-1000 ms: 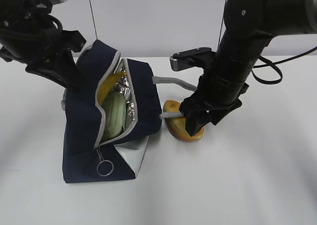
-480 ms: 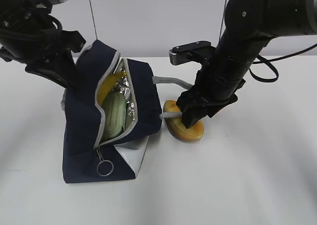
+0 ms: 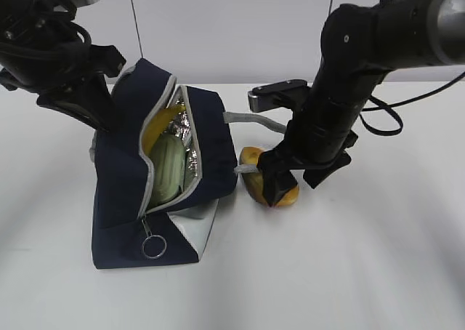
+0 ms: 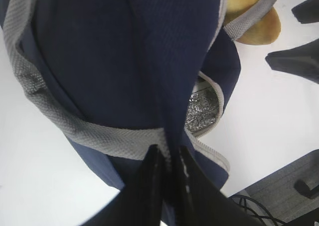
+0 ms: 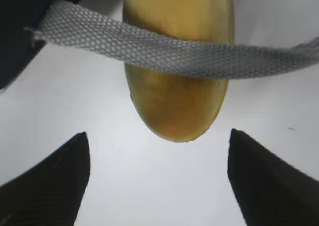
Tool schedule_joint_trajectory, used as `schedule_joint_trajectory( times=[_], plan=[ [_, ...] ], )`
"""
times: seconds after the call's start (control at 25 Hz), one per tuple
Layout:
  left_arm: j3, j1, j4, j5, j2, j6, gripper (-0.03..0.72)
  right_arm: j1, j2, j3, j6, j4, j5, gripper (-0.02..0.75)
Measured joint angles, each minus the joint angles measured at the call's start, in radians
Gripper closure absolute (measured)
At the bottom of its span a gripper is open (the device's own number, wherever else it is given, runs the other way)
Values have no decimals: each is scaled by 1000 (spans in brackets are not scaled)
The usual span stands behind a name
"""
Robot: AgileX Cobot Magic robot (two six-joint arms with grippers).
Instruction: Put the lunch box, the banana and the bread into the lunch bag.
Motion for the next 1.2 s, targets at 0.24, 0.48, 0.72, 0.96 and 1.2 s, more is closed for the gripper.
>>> schedule_joint_trajectory(
  times=[0.24, 0.48, 0.72, 0.96, 1.2],
  plan=[
    [0, 0, 0, 0, 0, 0, 671, 0, 53, -18, 3, 4, 2, 79],
    [0, 0, 13, 5, 0, 0, 671, 0, 94, -86, 3, -2, -16, 78],
    [0, 0, 24, 8, 0, 0, 671, 0, 136, -135, 3, -3, -18, 76],
    [0, 0, 31, 11, 0, 0, 671, 2, 166, -158, 6, -12, -18, 91],
    [0, 0, 34, 13, 0, 0, 671, 2, 166, -158, 6, -37, -5, 235]
  ],
)
